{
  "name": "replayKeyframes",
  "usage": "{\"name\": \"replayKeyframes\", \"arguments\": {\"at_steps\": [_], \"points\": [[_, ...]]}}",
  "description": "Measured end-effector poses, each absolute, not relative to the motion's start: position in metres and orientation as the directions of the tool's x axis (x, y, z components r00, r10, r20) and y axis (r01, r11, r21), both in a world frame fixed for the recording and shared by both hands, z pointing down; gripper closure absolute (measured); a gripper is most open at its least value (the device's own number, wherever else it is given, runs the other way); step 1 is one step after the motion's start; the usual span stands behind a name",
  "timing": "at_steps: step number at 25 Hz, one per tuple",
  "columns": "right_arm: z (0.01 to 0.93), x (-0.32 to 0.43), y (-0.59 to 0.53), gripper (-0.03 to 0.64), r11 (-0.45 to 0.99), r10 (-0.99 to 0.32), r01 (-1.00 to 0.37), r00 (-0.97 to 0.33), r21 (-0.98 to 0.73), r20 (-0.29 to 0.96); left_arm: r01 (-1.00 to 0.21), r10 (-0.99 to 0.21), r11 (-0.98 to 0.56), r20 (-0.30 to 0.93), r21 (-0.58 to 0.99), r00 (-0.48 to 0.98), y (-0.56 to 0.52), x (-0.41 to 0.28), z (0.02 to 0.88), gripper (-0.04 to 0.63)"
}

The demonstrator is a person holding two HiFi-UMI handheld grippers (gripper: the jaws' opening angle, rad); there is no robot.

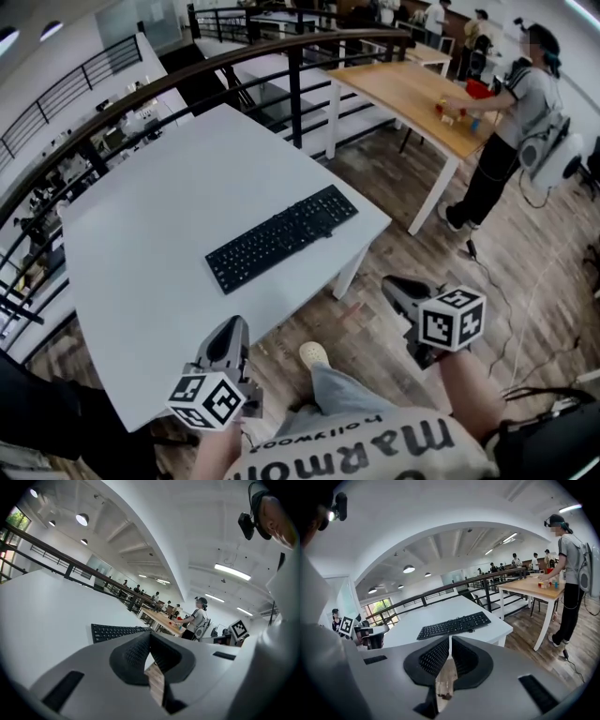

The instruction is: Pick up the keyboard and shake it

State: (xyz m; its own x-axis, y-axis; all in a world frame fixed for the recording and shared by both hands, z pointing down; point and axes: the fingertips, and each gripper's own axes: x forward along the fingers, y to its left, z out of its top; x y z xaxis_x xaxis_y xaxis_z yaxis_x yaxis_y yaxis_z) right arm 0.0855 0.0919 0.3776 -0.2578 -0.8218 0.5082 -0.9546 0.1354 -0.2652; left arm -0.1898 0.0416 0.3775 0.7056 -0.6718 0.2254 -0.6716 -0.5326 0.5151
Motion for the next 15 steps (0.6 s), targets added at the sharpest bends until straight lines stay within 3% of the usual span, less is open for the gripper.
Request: {"name": "replayKeyframes", "arguments": {"at_steps": [15], "points": [[0.417,0.138,-0.077,0.574,0.231,-0.758,-0.872,-0.439,-0.432,0.482,-0.695,-0.658,-0.524,0.284,0.491,0.697,-0.057,-0.105,0.395,0.594]]}}
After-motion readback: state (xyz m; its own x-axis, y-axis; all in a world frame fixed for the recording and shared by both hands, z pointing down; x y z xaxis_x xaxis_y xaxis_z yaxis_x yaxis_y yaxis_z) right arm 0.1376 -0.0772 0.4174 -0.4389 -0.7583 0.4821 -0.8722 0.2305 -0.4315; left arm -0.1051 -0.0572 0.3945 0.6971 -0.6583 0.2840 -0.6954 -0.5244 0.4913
